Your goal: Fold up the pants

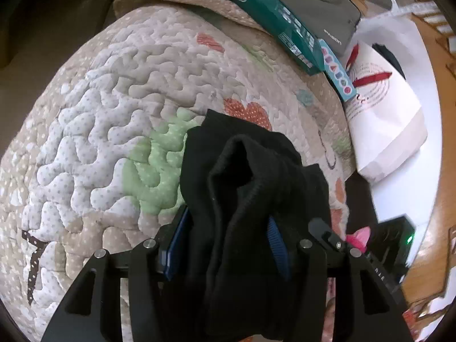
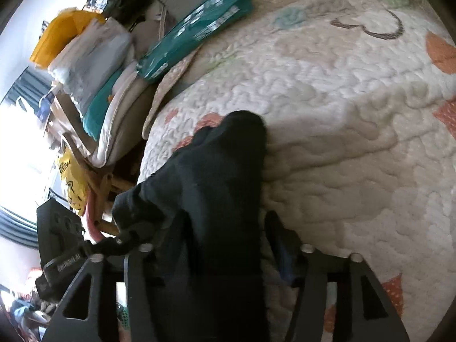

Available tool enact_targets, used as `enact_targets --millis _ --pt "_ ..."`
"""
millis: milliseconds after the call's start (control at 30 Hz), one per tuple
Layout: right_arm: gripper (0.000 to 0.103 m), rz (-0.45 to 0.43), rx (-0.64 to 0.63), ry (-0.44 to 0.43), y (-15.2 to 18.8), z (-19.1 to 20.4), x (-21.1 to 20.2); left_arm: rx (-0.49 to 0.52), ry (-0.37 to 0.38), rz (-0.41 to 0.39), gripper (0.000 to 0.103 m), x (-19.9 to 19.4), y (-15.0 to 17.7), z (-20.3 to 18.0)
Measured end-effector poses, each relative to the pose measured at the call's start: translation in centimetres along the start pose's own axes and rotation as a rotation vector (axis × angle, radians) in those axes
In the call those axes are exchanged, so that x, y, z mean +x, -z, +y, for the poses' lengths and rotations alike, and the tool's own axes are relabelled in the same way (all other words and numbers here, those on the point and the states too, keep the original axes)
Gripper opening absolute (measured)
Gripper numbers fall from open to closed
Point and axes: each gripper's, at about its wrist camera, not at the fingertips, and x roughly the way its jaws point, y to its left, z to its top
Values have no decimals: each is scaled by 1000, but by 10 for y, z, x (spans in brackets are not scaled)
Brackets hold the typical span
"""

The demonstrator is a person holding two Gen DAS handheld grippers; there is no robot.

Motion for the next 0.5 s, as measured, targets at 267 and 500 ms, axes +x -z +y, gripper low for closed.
enact_targets --millis 267,500 --pt "73 -46 32 7 12 -17 -29 -32 -4 0 53 -6 -5 1" --pt "73 -64 -14 61 22 -11 -44 -109 10 4 54 -15 -7 11"
